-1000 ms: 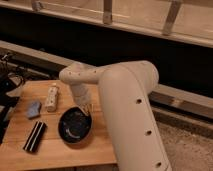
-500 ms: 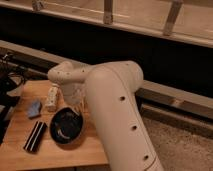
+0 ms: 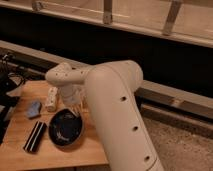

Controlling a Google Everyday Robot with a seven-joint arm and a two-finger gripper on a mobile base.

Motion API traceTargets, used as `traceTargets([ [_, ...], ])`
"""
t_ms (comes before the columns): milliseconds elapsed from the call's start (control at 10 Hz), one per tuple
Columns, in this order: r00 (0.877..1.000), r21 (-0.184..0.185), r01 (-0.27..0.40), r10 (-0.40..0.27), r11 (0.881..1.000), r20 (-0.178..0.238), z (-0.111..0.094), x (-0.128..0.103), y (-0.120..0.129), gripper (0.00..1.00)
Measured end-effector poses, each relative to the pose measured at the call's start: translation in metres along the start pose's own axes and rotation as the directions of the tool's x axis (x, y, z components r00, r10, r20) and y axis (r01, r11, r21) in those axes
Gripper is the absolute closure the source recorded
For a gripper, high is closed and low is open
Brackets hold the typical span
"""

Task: Drag the ceramic bowl in a circle

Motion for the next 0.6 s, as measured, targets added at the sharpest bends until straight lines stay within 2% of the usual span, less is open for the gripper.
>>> traceTargets([
  [600, 0.999, 0.006, -0.005, 0.005, 1.000, 0.035, -0.008, -0.010, -0.001, 1.00],
])
